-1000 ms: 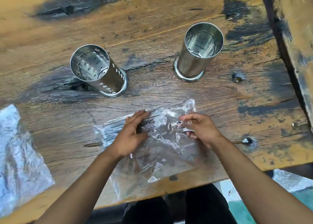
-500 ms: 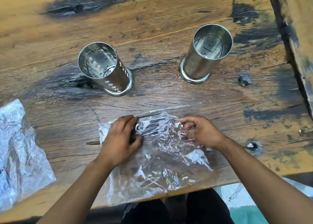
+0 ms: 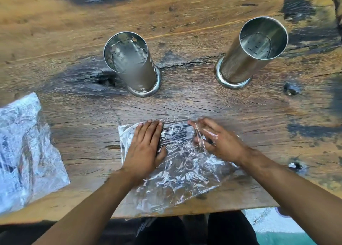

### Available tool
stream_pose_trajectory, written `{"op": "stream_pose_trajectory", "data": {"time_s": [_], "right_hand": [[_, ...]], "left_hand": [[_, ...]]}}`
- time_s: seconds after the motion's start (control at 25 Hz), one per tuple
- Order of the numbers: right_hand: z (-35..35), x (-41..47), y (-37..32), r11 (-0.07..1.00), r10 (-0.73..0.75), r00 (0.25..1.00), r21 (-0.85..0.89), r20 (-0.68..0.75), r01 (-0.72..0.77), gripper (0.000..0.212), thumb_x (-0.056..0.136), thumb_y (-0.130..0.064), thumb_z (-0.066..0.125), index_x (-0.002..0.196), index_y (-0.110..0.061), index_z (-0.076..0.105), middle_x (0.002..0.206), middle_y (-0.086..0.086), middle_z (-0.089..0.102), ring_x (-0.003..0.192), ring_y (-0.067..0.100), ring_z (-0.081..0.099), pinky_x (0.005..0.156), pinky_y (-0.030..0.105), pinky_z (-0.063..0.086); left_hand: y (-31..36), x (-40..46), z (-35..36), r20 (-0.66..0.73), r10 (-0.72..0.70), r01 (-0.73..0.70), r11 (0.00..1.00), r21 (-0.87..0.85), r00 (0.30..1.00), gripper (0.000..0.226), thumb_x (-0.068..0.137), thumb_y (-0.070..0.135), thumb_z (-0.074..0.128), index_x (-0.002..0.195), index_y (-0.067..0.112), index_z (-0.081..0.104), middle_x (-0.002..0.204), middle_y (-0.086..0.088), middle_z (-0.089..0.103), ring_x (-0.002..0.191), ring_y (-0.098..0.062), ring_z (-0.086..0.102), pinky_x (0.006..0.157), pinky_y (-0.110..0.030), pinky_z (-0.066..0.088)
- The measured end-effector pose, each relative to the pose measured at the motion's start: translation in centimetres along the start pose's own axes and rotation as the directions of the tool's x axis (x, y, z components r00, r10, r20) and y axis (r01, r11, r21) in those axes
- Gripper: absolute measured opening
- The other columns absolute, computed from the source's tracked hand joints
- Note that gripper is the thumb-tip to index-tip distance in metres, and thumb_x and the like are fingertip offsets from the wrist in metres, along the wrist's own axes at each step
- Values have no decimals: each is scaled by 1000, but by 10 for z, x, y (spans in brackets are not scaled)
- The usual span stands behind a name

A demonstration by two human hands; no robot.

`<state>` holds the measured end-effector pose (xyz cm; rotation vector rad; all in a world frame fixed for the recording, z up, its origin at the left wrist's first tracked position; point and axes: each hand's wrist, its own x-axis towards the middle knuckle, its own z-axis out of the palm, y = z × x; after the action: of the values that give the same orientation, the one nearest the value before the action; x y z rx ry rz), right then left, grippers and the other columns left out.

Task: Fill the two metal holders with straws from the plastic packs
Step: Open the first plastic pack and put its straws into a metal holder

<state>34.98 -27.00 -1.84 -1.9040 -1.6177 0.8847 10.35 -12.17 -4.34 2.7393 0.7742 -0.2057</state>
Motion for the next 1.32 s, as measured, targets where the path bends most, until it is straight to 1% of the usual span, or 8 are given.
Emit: {"op": "stream_pose_trajectory", "data": {"time_s": [0.12,0.36,0.56,0.72,0.84,1.0,1.16,1.32], "right_hand": [[-3,7,-10,977,147,982,-170,115,-126,78,97,-29,66,162,-30,21,136,17,60,88,21,65,76,22,43],[0,29,-28,933,263,954,-289,143,-214,76,92,-29,74,155,-36,32,101,0,74,68,4,58,75,18,54],[8,29,-59,947,317,946,-36,-72,-320,38,105,-39,32,119,-23,63,86,-4,65,29,-1,36,28,9,31],[11,36,-59,907,394,915,-200,92,-371,13,107,-20,41,115,-19,52,84,4,55,63,17,58,48,21,47],[12,41,-70,902,369,921,-286,126,-323,38,96,6,52,131,-8,53,92,1,52,74,19,61,51,21,45],[19,46,-80,899,386,918,-261,94,-351,23,97,4,50,112,-13,55,79,-4,46,68,19,59,53,23,52],[24,42,-80,912,238,967,-364,93,-190,39,75,1,76,113,-2,66,106,13,61,94,33,60,71,43,58],[27,42,-82,871,290,938,-459,190,-176,64,60,-8,91,118,-6,65,106,8,64,94,25,62,74,34,59]], "left_hand": [[1,-1,9,-84,12,-12,1000,2,996,74,92,45,52,153,6,38,155,-16,44,148,-32,33,126,-48,13],[2,0,16,-201,28,-25,1000,17,979,67,91,41,54,148,5,46,145,-16,54,141,-31,40,124,-51,21],[2,-2,18,-249,68,-66,998,17,966,57,94,35,60,142,5,53,136,-14,60,132,-33,51,120,-55,30],[0,-2,19,-236,81,-81,997,11,968,54,97,36,53,142,6,53,136,-14,59,131,-34,53,119,-56,31],[-1,-3,21,-232,120,-119,993,20,965,52,100,35,46,142,4,54,136,-15,60,129,-35,54,118,-57,33],[-2,-4,23,-258,154,-145,988,54,954,48,103,33,44,140,5,57,134,-15,62,127,-35,57,115,-57,35],[-3,-7,26,-302,139,-127,990,60,943,53,87,18,71,137,5,58,124,-14,65,115,-34,61,111,-55,38],[-4,-7,25,-339,151,-143,989,48,928,59,82,11,73,137,6,52,120,-14,65,111,-33,59,107,-54,40]]}}
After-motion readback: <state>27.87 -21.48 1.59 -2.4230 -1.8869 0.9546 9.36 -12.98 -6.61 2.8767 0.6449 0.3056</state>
